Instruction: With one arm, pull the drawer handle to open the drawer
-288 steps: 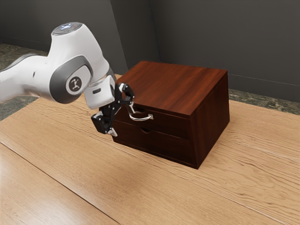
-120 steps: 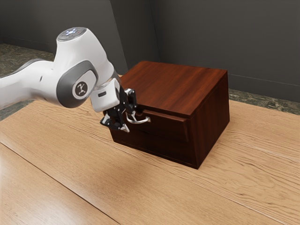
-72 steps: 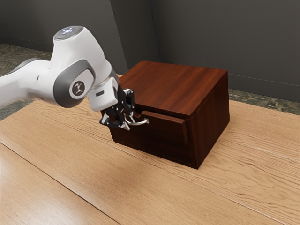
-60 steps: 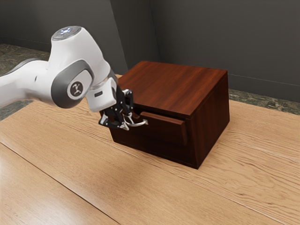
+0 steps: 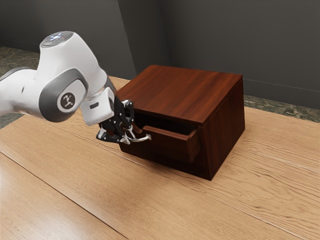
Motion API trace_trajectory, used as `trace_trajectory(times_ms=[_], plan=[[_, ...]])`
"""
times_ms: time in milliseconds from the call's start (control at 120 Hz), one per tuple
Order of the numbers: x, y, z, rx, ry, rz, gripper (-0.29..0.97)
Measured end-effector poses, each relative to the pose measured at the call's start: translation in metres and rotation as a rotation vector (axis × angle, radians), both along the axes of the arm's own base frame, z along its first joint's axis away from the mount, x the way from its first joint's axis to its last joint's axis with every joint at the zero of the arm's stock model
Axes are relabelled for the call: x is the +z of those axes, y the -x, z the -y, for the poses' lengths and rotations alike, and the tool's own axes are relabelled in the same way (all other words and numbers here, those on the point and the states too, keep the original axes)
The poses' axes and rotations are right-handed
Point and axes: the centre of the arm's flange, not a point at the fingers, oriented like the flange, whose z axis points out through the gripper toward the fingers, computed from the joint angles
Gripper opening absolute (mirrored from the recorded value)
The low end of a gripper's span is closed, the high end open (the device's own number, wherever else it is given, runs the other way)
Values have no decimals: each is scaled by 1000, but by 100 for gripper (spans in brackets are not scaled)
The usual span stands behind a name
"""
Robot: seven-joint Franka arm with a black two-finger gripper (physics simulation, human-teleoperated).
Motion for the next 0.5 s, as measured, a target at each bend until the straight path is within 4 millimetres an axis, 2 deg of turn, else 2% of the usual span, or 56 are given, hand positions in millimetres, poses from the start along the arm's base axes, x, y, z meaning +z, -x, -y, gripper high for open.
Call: trace_trajectory(times_ms=[317, 500], plan=[[-3, 15, 1, 16, 10, -9, 4], [3, 30, 2, 24, 16, -4, 3]])
